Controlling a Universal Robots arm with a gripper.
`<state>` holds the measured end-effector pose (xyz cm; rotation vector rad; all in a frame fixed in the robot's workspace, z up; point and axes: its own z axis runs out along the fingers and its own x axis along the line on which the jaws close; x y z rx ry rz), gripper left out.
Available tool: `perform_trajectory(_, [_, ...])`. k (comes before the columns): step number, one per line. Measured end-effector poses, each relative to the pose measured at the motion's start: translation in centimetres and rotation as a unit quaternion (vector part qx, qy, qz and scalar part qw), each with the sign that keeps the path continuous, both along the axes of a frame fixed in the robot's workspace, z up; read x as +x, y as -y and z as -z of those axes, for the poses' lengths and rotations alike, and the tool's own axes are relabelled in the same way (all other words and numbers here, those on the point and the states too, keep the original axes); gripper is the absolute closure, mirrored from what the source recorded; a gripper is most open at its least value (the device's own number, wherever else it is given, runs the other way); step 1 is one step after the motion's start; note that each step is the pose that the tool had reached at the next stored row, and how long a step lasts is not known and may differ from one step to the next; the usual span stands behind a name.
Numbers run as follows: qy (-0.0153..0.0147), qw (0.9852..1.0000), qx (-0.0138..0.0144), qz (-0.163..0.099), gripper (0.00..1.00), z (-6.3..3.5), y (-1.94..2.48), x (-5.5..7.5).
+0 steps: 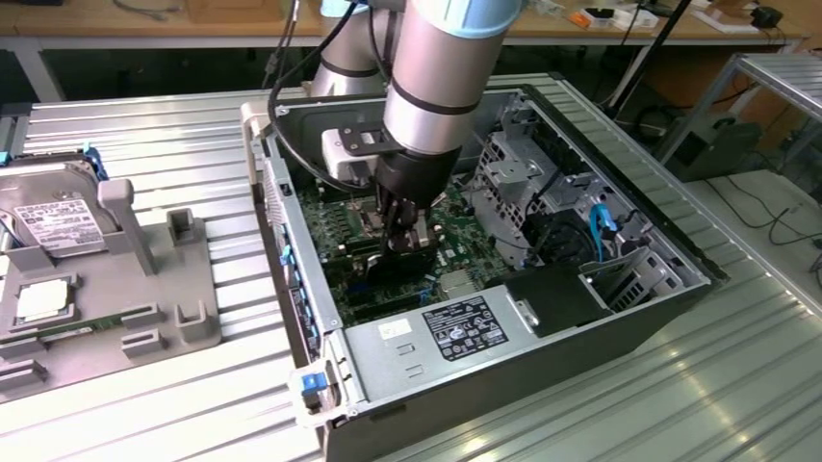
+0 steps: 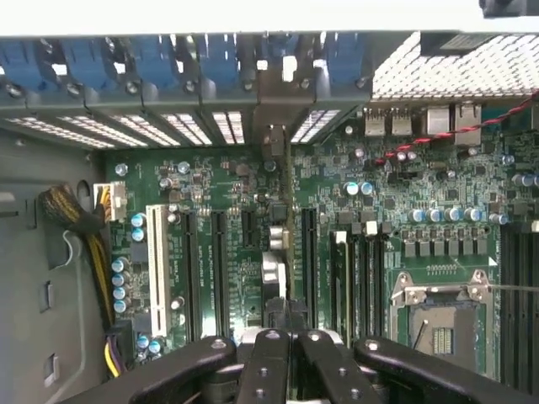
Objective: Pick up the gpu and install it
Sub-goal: 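Press down on the gpu until it lock into place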
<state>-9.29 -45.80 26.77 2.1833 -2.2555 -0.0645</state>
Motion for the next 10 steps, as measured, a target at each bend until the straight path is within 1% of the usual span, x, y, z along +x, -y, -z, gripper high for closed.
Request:
perform_trajectory(1, [0.0003,1.0,0.0006,0.0,0.89,0.01,-0.02,0.0])
perform_trajectory(2, [0.0009,1.0,0.0019,0.0,0.89,-0.3,-0.04,0.0])
perform_trajectory(3, [0.0008,1.0,0.0016,0.0,0.89,-0.94,-0.03,-0.1])
perform_trajectory(4, [0.0004,1.0,0.0007,0.0,0.89,-1.49,-0.01,-0.3])
perform_trajectory(5, [0.0002,1.0,0.0009,0.0,0.89,-1.71,-0.02,-0.3])
perform_trajectory(8, [-0.0001,1.0,0.0014,0.001,0.89,-1.86,-0.01,-0.9])
perform_trajectory(9, [-0.0002,1.0,0.0012,0.001,0.89,-1.88,-0.01,-1.5])
perform_trajectory(10, [-0.0002,1.0,0.0013,0.001,0.89,-1.88,-0.02,-1.8])
